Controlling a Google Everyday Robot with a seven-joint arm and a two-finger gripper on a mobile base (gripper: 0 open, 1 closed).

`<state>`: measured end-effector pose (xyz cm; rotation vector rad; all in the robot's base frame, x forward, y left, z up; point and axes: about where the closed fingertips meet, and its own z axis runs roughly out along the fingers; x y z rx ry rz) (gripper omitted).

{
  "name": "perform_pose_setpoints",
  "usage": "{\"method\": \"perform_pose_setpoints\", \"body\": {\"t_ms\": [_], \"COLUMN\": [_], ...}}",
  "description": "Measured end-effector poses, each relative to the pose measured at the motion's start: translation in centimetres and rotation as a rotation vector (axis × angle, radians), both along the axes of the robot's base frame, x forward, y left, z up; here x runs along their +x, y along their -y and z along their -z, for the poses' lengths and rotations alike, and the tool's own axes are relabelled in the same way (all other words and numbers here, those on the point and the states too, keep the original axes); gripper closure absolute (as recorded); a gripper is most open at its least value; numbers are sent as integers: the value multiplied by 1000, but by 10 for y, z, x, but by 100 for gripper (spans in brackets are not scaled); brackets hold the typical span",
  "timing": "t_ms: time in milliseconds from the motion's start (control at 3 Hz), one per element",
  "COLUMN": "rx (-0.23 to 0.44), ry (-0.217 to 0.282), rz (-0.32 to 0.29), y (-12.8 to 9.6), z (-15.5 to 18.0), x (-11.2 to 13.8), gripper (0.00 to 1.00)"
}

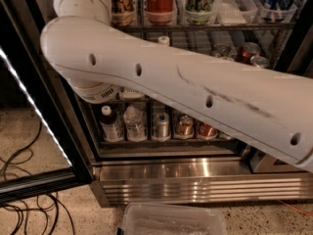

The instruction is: Pick water bottle from top shelf of fridge

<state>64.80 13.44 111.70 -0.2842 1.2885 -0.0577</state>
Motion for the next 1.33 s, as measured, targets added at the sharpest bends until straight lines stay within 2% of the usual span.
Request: {"method": "perform_pose_setpoints", "body": {"t_ms": [333,667,1000,1333], "rx": [14,53,80,99], "ry": [11,24,54,55], "rz": [-9,-88,-232,-386], "y": [1,-5,-11,-22], "z": [-5,-14,-29,-35], "x": [-8,-26,-58,-79], "gripper": [100,100,100,100]}}
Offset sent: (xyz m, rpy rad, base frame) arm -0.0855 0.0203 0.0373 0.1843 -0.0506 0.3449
